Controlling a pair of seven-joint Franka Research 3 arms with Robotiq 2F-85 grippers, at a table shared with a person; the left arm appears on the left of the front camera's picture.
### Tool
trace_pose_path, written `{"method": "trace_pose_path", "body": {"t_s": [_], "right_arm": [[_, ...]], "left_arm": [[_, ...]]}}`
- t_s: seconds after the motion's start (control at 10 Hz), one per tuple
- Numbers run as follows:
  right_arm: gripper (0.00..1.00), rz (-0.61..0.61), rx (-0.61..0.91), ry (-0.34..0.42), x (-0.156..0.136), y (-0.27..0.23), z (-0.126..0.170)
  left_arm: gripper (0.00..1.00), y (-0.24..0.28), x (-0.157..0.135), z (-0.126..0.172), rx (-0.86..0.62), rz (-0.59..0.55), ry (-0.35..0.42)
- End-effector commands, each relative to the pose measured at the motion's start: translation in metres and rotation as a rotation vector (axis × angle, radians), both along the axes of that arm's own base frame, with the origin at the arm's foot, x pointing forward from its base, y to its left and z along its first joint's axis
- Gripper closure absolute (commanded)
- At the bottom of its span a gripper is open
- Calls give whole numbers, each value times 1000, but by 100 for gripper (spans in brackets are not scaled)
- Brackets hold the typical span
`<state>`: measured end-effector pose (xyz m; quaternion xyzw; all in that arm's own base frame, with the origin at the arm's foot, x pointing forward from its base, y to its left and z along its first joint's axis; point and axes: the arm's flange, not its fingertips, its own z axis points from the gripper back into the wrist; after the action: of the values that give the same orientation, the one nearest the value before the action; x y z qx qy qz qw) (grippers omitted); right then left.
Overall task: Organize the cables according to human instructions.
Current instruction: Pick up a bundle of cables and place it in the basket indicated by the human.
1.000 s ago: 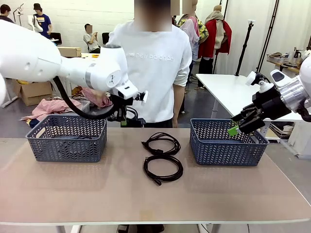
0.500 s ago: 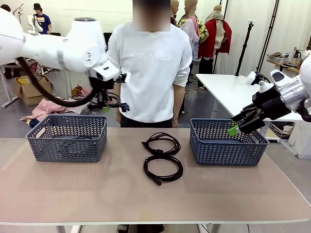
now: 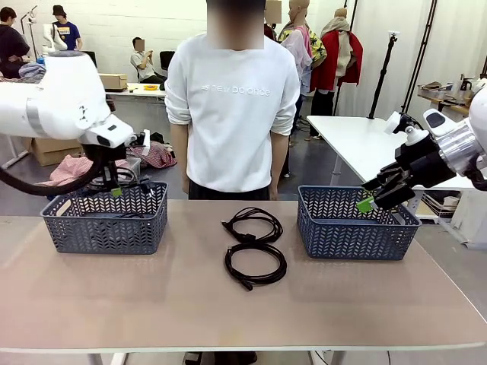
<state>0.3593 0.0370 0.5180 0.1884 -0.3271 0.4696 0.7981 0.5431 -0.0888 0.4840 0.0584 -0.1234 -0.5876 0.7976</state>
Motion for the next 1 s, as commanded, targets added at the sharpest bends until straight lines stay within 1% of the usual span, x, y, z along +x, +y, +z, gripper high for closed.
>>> {"method": "trace_pose_path", "body": {"t_s": [0.0,0.2,0.5,0.6,0.7,0.8,0.9], "right_arm": [[0,24,27,-15,3,0,0],[0,24,27,-15,3,0,0],[0,24,27,-15,3,0,0],[0,24,27,-15,3,0,0],[0,24,27,-15,3,0,0],[0,24,27,-15,3,0,0],[0,24,27,-15,3,0,0]], "left_arm": [[100,8,-3,-8,-30,50,-39],[100,15,10,-18,-49,60,-19],[100,16,28,-22,-29,34,2],[78,18,32,-24,-39,25,5],[65,19,34,-23,-51,13,15],[59,21,36,-21,-63,6,14],[46,23,36,-16,-75,2,15]]}}
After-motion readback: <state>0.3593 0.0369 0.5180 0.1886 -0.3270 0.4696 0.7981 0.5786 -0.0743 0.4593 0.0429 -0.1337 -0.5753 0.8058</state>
